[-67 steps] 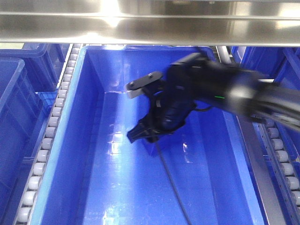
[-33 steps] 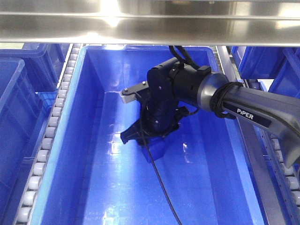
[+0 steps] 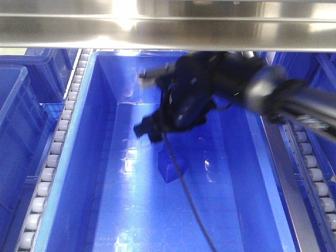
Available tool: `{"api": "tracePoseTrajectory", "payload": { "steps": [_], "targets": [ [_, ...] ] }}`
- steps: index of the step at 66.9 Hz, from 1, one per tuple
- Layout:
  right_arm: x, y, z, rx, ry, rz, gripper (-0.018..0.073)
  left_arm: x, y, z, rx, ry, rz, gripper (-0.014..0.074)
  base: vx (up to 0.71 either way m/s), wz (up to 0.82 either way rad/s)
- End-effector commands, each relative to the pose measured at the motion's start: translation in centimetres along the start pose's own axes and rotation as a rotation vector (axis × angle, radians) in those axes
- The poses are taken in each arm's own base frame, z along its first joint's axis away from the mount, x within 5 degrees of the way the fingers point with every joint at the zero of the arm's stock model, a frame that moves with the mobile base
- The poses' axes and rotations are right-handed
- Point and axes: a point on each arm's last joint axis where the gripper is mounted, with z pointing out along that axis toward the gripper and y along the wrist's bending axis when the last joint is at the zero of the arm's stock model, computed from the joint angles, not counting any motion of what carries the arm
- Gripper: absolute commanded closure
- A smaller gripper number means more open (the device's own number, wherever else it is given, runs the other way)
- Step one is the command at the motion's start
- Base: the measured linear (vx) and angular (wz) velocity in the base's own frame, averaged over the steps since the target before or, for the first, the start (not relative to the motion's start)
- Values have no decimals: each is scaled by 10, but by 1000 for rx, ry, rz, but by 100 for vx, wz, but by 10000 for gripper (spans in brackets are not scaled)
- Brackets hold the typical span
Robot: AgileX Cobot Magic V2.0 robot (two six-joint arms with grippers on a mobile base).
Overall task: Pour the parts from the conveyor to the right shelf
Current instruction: 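Open the right gripper to release the block onto the bin floor, then raise and withdraw the open right gripper out of the bin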
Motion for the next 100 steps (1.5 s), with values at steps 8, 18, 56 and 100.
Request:
{"api": "tracePoseTrajectory", "payload": {
  "steps": [8, 18, 56, 100],
  "targets": [
    [-13, -3, -46, 3, -174, -21, 34, -16, 0, -3, 2, -107, -13, 603, 0, 0],
    [-14, -3, -48, 4, -190, -23, 34, -16, 0, -3, 2, -107, -13, 603, 0, 0],
    [89, -14, -73, -13, -471, -39, 34, -16, 0, -3, 2, -107, -13, 603, 0, 0],
    [265, -33, -172, -69, -932, 23, 34, -16, 0, -3, 2, -107, -13, 603, 0, 0]
  ]
}}
